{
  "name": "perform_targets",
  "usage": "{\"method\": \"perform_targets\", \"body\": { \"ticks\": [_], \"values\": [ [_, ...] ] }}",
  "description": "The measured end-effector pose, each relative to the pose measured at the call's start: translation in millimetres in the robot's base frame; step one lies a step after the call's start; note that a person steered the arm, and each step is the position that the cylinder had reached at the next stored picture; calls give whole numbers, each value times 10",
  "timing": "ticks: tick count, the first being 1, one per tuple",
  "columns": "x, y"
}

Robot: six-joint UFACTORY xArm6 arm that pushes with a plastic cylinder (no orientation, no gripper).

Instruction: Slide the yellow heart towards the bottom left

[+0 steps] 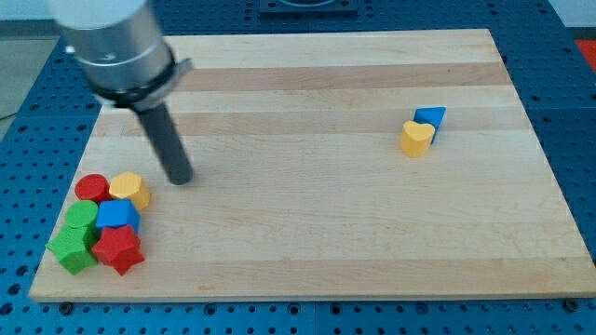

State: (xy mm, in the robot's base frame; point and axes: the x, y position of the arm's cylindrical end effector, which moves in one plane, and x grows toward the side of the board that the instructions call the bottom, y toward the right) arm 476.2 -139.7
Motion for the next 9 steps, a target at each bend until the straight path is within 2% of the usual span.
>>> {"method": "perform_targets", "body": {
  "ticks": [3, 4, 5, 6, 7, 8, 9],
  "values": [
    [-42, 3127],
    [-442, 3319],
    [-692, 3014],
    [-642, 2396],
    [-177, 2121],
    [-69, 2108],
    [-390, 2126]
  ]
}}
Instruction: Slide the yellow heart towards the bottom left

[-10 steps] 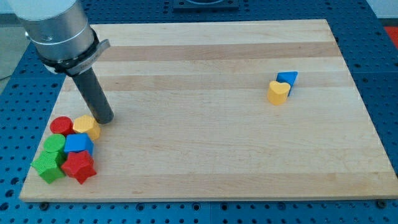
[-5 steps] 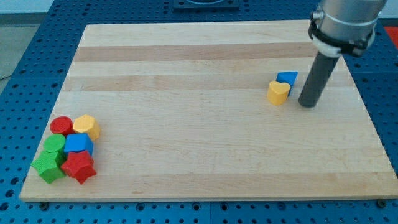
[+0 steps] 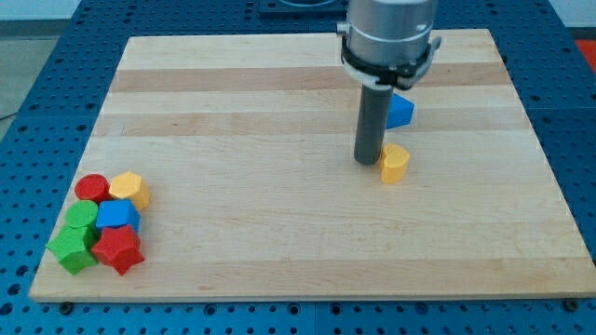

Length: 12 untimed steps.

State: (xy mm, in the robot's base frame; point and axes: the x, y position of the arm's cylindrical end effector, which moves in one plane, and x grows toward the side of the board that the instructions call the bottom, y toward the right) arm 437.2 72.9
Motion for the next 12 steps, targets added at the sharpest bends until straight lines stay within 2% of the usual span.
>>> {"method": "perform_targets", "body": {
  "ticks": [1, 2, 4, 5, 6, 7, 8, 9, 10, 11, 12],
  "values": [
    [-220, 379],
    [131, 620],
    [731, -989],
    [962, -1434],
    [862, -1324],
    [517, -1262],
    [549, -1658],
    [801, -2047],
    [793, -2082],
    [628, -1607],
    [742, -1216]
  ]
}}
